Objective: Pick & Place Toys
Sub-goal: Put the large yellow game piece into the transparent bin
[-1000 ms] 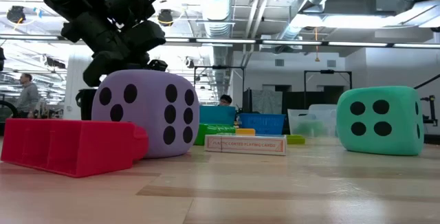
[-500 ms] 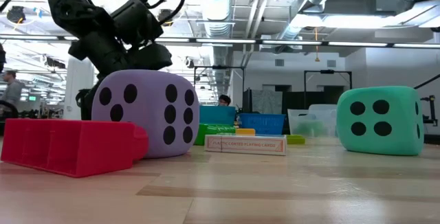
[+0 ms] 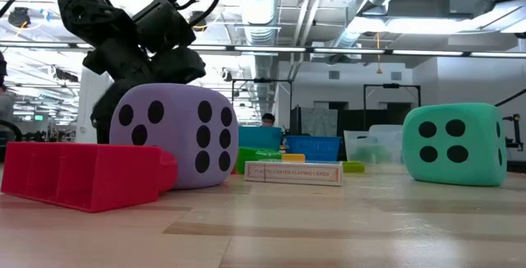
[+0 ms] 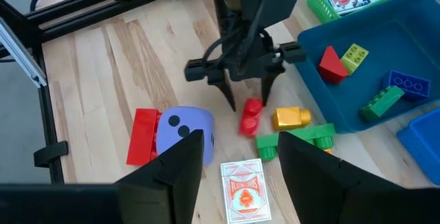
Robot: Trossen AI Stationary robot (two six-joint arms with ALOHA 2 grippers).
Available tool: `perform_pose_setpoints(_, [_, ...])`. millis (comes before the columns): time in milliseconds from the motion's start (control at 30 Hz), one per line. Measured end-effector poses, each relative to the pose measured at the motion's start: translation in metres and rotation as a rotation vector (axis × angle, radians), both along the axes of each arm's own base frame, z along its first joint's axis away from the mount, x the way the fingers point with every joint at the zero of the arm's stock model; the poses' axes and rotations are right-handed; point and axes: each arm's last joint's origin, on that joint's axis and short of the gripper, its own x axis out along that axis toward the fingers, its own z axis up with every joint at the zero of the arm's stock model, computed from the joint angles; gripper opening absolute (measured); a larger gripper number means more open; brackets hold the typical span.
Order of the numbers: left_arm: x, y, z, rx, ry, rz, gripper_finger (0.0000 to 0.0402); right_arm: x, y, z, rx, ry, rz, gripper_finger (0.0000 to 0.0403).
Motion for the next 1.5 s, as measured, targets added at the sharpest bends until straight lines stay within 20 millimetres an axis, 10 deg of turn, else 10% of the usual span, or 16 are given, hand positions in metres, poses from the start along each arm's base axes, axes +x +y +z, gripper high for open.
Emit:
perform_pose_setpoints(567, [-0.006,-0.018,-0.006,0.008,0.076,-0.054,0.0158,0.0,0.0,0.0,-0.001,0.002,0.0,0.0184])
perform_pose_setpoints(1000, [-0.006,-0.013,-0.006,-0.008,0.089,0.063,0.0007,0.0,0.0,0.0,-0.001,0.002,0.0,0.0184])
perform_pose_setpoints(1500, [-0.005,0.002,-0.006,0.095,0.077,0.188,0.0053,0.0,0.0,0.0,0.0,-0.002,0.0,0.0184])
